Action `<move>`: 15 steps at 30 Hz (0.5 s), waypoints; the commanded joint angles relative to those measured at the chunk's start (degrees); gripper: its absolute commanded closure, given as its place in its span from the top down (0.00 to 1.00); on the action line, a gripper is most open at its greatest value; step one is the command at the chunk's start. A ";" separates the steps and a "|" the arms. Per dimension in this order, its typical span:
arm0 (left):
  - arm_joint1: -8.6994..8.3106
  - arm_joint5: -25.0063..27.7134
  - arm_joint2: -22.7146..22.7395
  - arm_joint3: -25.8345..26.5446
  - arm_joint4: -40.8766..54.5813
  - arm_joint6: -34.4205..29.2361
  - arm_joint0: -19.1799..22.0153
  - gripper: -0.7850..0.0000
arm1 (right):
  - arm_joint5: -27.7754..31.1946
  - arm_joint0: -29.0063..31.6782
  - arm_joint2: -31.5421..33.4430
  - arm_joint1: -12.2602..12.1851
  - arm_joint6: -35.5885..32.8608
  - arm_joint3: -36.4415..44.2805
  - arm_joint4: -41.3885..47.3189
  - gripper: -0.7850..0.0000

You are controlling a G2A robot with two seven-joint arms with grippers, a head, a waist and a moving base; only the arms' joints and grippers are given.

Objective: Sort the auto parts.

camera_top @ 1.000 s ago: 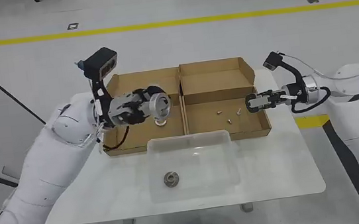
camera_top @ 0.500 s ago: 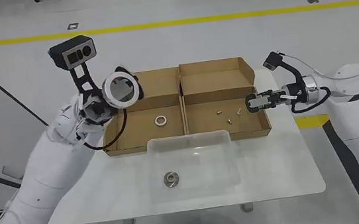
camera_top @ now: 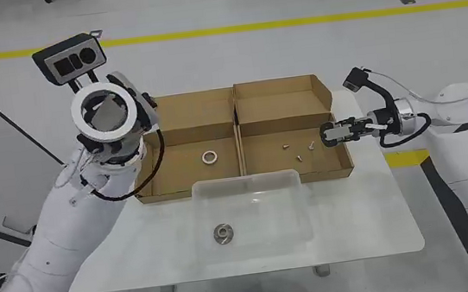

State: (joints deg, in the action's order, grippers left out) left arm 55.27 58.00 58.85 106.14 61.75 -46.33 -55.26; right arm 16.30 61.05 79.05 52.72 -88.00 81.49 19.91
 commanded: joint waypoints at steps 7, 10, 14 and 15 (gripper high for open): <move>0.77 -1.01 1.40 -1.65 -5.01 -1.01 -0.61 0.00 | 0.00 0.00 0.00 0.00 0.00 0.00 0.00 1.00; 0.05 -1.01 1.80 -4.58 -14.72 -1.00 -0.77 0.00 | 0.00 0.00 0.00 0.00 0.00 0.00 0.00 1.00; -1.00 0.00 1.05 -5.93 -21.44 0.03 -0.79 0.00 | 0.00 0.00 0.00 0.00 0.00 0.00 0.00 1.00; -1.19 0.00 1.03 -5.96 -22.12 0.03 -0.73 0.00 | 0.00 0.00 0.00 0.00 0.00 0.00 0.00 1.00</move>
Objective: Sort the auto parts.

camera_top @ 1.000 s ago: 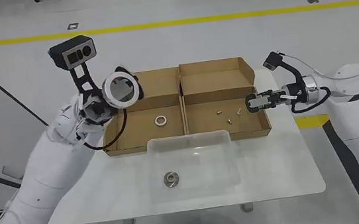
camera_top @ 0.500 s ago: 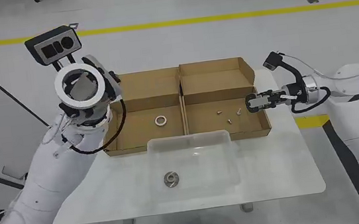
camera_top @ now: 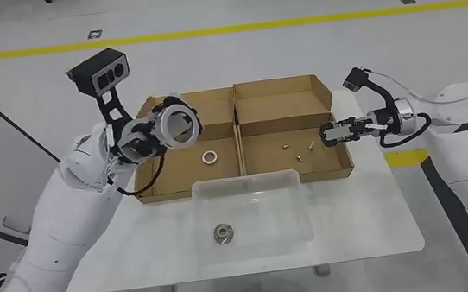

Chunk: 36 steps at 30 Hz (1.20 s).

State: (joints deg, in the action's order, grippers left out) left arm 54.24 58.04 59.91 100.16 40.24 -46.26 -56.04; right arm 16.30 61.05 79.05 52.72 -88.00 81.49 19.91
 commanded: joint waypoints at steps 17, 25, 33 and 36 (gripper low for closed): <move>0.90 -0.04 -2.06 7.15 18.94 -0.06 0.52 0.00 | 0.00 0.00 0.00 0.00 0.00 0.00 0.00 1.00; 2.07 -0.04 -1.14 6.53 19.05 -0.06 0.00 0.00 | 0.00 0.00 0.00 0.00 0.00 0.00 0.00 1.00; 1.68 -0.04 1.27 1.37 7.30 -0.04 -0.87 0.00 | 0.00 0.00 0.00 0.00 0.00 0.00 0.00 1.00; 1.59 -0.04 1.50 0.41 5.44 -0.04 -0.92 0.00 | 0.00 0.00 0.00 0.00 0.00 0.00 0.00 1.00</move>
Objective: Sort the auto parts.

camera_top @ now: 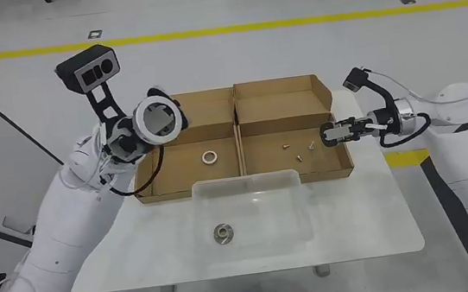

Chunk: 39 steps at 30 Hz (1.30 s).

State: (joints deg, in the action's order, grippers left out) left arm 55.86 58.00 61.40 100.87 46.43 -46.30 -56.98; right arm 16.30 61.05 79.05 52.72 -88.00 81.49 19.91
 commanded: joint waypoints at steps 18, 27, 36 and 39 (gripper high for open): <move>1.04 0.00 -0.04 1.36 8.02 -0.01 0.03 0.00 | 0.00 0.00 0.00 0.00 0.00 0.00 0.00 1.00; 1.04 0.00 -0.04 1.36 8.02 -0.01 0.03 0.00 | 0.00 0.00 0.00 0.00 0.00 0.00 0.00 1.00; 1.04 0.00 -0.04 1.36 8.02 -0.01 0.03 0.00 | 0.00 0.00 0.00 0.00 0.00 0.00 0.00 1.00; 1.06 -0.26 0.00 1.42 7.94 0.23 -0.06 0.00 | 0.00 0.00 0.00 0.00 0.00 0.00 0.00 1.00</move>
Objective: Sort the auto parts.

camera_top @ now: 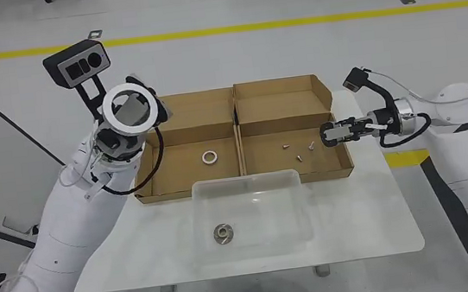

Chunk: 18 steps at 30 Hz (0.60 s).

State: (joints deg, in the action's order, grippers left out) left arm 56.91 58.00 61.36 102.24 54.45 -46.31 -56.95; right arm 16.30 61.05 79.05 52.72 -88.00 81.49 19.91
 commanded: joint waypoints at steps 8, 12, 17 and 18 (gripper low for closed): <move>-0.29 -8.06 3.05 -2.42 -9.07 -0.40 -2.89 0.00 | 0.00 0.00 0.00 0.00 0.00 0.00 0.00 1.00; -0.58 -10.79 4.83 -3.62 -12.21 -0.81 -5.11 0.00 | 0.00 0.00 0.00 0.00 0.00 0.00 0.00 1.00; -0.75 -13.80 7.62 -5.29 -16.85 1.68 -6.36 0.00 | 0.00 0.00 0.00 0.00 0.00 0.00 0.00 1.00; -0.75 -14.49 8.13 -5.50 -18.16 2.45 -6.29 0.00 | 0.00 0.00 0.00 0.00 0.00 0.00 0.00 1.00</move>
State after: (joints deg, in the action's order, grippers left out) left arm 56.15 44.20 69.01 97.02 37.57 -44.71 -63.30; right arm 16.30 61.05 79.05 52.72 -88.00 81.49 19.91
